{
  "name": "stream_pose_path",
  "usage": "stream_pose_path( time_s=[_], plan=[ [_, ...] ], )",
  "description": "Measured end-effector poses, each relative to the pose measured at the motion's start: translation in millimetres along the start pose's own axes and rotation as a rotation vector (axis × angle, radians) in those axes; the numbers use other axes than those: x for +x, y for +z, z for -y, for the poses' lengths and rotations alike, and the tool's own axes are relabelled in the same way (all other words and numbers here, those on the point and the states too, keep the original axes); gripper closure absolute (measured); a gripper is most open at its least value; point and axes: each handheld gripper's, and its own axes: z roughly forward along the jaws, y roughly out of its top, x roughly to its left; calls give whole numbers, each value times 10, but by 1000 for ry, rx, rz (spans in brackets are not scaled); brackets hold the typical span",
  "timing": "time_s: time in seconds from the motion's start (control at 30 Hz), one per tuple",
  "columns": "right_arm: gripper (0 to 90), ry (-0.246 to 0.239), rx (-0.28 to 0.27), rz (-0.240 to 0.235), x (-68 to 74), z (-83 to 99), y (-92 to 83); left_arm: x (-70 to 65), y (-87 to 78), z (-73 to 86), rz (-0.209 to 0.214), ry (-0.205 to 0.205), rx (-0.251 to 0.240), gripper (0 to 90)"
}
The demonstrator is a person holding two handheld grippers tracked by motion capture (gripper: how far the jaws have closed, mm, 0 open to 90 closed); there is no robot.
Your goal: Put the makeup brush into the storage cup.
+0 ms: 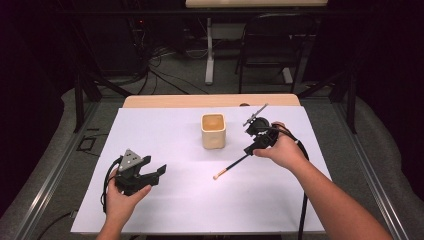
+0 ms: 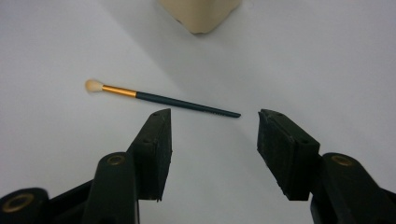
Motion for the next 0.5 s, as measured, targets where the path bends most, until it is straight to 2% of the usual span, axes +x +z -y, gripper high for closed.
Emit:
stream_pose_path(
  time_s=[0.07, 0.13, 0.3, 0.37, 0.5],
  plan=[
    [450, -4, 13, -1, 8, -19, 4, 2, 1, 1, 0, 1, 1, 341],
    [450, -47, 22, 4, 37, -67, 44, 6, 0, 2, -1, 1, 3, 341],
    [452, -91, 57, -7, 81, -137, 74, 12, 1, 5, 0, -3, 3, 341],
    [452, -92, 39, -15, 91, -142, 94, 13, 3, 6, -1, -2, 6, 341],
    [453, -130, 60, -38, 147, -175, 150, 15, 7, 8, 1, -4, 7, 341]
  ],
)
